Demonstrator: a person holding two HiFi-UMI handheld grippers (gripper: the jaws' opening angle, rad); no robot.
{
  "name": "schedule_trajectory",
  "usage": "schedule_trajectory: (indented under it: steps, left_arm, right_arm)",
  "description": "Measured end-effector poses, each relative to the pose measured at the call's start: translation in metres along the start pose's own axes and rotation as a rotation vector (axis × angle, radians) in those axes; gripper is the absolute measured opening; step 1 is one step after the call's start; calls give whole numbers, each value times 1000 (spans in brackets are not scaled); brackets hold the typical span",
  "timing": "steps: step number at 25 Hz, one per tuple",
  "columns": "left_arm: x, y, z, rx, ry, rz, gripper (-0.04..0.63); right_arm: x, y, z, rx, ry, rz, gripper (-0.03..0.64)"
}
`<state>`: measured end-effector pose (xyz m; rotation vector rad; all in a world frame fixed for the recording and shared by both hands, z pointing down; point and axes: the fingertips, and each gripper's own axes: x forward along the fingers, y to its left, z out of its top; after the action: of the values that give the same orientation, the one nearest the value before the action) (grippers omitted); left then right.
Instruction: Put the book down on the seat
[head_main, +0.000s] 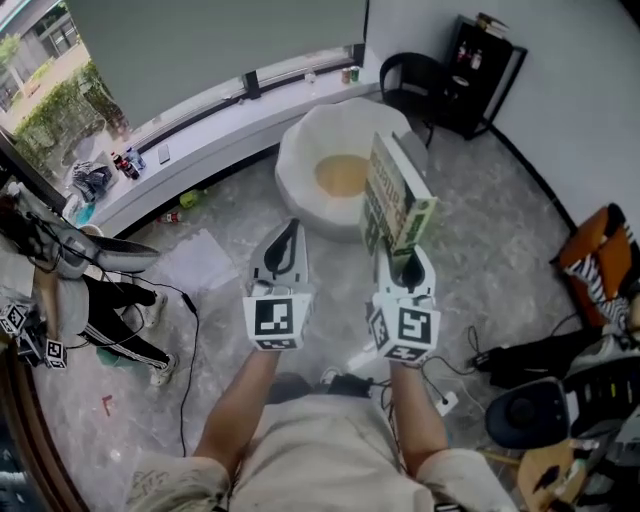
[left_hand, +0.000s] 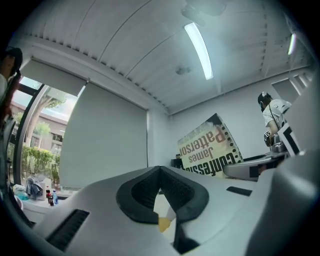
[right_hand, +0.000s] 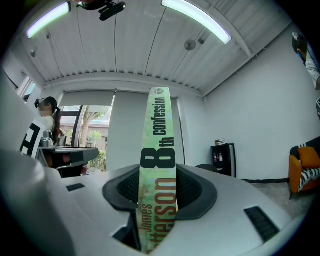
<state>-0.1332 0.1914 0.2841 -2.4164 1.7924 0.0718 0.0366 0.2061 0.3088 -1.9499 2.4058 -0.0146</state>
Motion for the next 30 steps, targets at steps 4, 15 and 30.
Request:
schedule_trajectory:
  steps: [4, 15, 30]
  left_arm:
    - [30, -18, -15, 19, 7, -9, 6]
    - [133, 21, -18, -27, 18, -33, 6]
    - [300, 128, -35, -49, 14, -85, 6]
  right_arm:
    - [21, -28, -14, 14, -3, -3, 158]
    - [122, -39, 0, -13, 38, -26, 158]
    - [311, -23, 14, -36, 44, -88, 158]
